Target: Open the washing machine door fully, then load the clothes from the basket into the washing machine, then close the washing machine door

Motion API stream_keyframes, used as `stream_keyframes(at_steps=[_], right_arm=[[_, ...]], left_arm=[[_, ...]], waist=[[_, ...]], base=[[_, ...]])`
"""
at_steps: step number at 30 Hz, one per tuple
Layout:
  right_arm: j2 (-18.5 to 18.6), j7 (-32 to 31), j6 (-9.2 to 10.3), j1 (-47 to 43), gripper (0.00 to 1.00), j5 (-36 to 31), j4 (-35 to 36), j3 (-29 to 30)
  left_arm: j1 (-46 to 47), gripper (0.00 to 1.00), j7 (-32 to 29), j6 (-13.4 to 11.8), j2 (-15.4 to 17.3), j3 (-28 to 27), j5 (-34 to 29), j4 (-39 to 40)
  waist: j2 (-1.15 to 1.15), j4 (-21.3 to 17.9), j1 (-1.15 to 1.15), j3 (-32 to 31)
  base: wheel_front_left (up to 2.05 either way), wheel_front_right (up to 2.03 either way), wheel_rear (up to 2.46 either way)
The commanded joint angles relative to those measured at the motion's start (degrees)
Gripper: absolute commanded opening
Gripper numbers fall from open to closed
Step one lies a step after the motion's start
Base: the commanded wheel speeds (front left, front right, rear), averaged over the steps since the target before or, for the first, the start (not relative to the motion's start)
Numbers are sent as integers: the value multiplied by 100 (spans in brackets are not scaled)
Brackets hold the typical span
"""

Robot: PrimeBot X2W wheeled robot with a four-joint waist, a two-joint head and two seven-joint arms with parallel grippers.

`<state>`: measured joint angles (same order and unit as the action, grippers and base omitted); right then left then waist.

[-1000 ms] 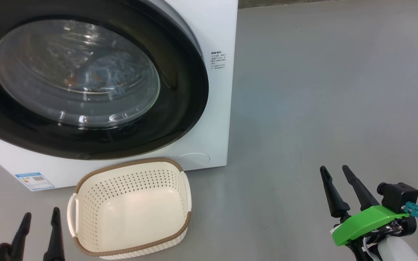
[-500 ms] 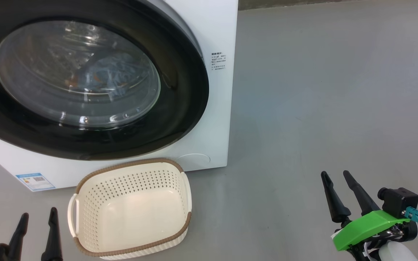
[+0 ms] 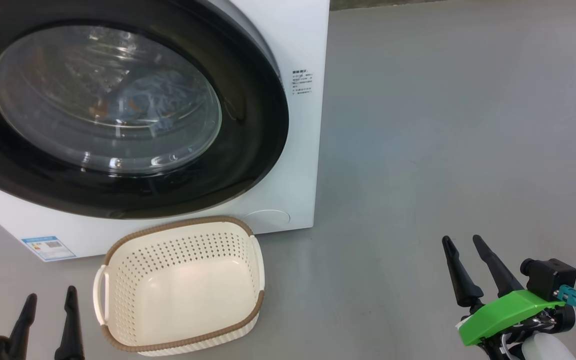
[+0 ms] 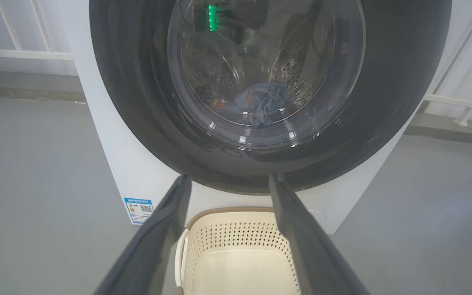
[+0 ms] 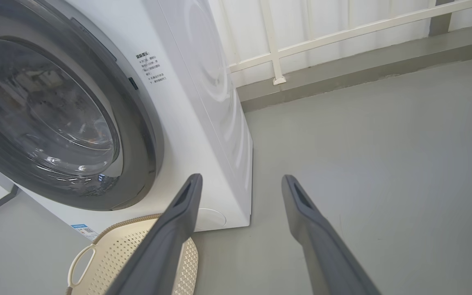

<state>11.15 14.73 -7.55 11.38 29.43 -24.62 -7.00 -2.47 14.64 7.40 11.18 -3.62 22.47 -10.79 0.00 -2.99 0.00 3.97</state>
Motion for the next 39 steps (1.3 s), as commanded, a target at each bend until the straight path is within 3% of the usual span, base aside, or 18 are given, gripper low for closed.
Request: stream_keyframes(at_steps=[1, 7, 8, 12, 19, 23, 39], right_arm=[[49, 27, 6, 24, 100, 15, 161, -131], [48, 27, 6, 31, 100, 6, 177, -123], [-7, 0, 0, -1, 0, 0, 4, 2], [-113, -9, 0, -129, 0, 6, -250, -2], [-152, -125, 0, -161, 0, 361, -165, 71], [-174, -191, 1, -172, 0, 561, -129, 113], [-263, -461, 1, -214, 0, 1363, 33, 285]], left_arm=[[115, 100, 36, 9, 95, -222, -46, 118], [125, 100, 36, 9, 89, -230, -74, 139], [0, 0, -1, -1, -10, -6, -6, -14], [-5, 0, -8, -1, -231, 75, 12, -274], [32, 0, -129, -1, -265, 52, 402, -263], [63, 0, -194, 0, -284, 42, 623, -272], [183, 0, -463, 1, -360, -4, 1512, -285]], waist=[[0, -3, 0, 6], [0, 4, 0, 40], [0, 3, 0, 39], [0, 3, 0, 40], [0, 19, 13, 2], [0, 29, 1, -1], [0, 67, 0, -51]], base=[[0, 0, 0], [0, 0, 0], [0, 0, 0], [0, 0, 0], [0, 0, 0], [0, 0, 0], [0, 0, 0]])
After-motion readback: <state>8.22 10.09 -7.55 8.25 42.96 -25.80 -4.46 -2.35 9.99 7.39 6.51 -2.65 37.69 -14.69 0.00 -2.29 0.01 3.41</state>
